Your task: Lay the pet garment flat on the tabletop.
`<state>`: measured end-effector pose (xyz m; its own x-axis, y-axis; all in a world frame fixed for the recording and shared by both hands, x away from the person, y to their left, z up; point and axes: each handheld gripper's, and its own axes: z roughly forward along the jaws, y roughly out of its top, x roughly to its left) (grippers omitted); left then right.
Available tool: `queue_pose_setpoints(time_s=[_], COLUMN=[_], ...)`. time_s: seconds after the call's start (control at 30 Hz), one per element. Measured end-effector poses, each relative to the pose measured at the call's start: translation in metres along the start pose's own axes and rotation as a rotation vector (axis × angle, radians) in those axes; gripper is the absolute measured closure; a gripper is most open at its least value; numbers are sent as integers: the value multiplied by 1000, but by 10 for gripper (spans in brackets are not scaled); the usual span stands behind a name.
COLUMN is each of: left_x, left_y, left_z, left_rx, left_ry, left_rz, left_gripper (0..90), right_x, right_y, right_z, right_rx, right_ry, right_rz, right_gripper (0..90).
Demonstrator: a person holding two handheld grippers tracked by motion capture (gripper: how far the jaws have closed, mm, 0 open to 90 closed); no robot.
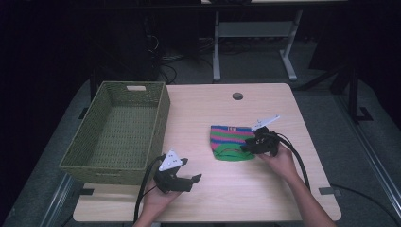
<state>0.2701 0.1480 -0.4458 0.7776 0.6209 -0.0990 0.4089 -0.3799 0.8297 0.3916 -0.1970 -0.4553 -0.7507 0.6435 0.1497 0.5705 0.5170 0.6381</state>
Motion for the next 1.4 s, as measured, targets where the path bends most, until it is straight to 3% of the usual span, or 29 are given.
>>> queue_pose_setpoints(time_s=[0.3,0.57,0.77,1.2,1.4], left_x=[-2,-5,-9,-15,-21], left_y=[0,2,6,13,19], left_z=[0,2,5,13,23], left_rx=[1,2,6,34,67], left_ry=[-3,-8,-12,-56,-81], left_rz=[5,5,32,55,100], left_gripper=[213,213,214,276,312], right_x=[8,17,30,51,60], right_y=[-3,-13,-22,-32,-39], right_z=[0,-5,-9,-14,-17], right_rx=[37,31,30,39,30], right_ry=[0,23,46,76,94], right_rz=[-70,-105,-147,-159,-153], right_gripper=[541,546,545,538,531])
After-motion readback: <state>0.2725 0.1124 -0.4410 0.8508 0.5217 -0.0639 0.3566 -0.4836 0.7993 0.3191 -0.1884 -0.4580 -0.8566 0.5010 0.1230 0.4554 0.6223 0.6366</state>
